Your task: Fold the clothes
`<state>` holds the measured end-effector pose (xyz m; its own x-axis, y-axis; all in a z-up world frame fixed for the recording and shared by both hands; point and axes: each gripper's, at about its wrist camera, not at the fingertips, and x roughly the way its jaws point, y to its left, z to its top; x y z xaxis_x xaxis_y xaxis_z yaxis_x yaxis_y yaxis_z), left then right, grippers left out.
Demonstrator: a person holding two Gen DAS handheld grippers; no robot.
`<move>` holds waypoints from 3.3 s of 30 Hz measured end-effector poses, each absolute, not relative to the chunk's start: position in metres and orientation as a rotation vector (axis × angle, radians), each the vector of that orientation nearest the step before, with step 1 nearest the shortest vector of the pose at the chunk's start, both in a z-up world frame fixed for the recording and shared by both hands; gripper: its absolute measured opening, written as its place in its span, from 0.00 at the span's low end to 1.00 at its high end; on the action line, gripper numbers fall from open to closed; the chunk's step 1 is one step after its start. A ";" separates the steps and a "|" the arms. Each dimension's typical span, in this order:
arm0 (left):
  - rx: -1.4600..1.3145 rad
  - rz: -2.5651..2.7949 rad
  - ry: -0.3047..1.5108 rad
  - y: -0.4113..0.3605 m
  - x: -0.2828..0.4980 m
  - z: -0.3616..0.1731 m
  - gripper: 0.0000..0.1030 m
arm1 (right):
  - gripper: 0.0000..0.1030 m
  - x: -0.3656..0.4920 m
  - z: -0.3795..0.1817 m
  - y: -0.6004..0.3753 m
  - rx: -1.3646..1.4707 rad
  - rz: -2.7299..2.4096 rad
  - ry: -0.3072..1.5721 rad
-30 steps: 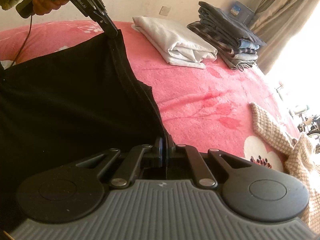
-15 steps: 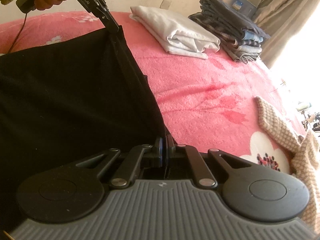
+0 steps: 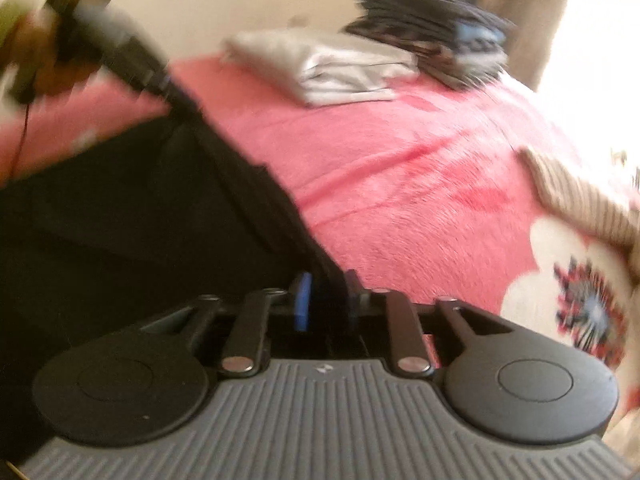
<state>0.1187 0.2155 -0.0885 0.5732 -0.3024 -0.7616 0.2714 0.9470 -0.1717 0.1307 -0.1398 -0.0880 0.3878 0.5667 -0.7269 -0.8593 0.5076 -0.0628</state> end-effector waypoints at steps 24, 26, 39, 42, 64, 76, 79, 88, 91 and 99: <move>0.132 -0.539 0.854 0.110 0.104 -0.072 0.55 | 0.34 0.042 -0.073 -0.368 -0.079 0.283 0.814; 0.152 -0.543 0.855 0.106 0.102 -0.075 0.55 | 0.34 0.041 -0.072 -0.357 -0.207 0.316 0.784; 0.179 -0.531 0.871 0.105 0.105 -0.085 0.55 | 0.34 0.068 -0.085 -0.323 -0.623 0.600 0.759; 0.176 -0.533 0.874 0.106 0.106 -0.087 0.55 | 0.33 0.067 -0.082 -0.324 -0.625 0.635 0.744; 0.194 -0.504 0.884 0.115 0.110 -0.095 0.55 | 0.01 0.124 -0.068 -0.369 -0.047 0.586 0.861; 0.212 -0.504 0.883 0.114 0.110 -0.097 0.55 | 0.08 0.147 -0.102 -0.421 0.224 0.340 0.966; 0.213 -0.506 0.881 0.114 0.110 -0.097 0.56 | 0.10 0.140 -0.084 -0.430 0.232 0.284 0.911; 0.206 -0.512 0.879 0.116 0.111 -0.098 0.56 | 0.10 0.110 -0.058 -0.269 -0.312 0.835 0.795; 0.199 -0.514 0.878 0.117 0.111 -0.098 0.56 | 0.10 0.110 -0.071 -0.244 -0.413 0.889 0.821; 0.176 -0.519 0.881 0.120 0.111 -0.099 0.56 | 0.14 0.101 -0.082 -0.228 -0.549 0.955 0.851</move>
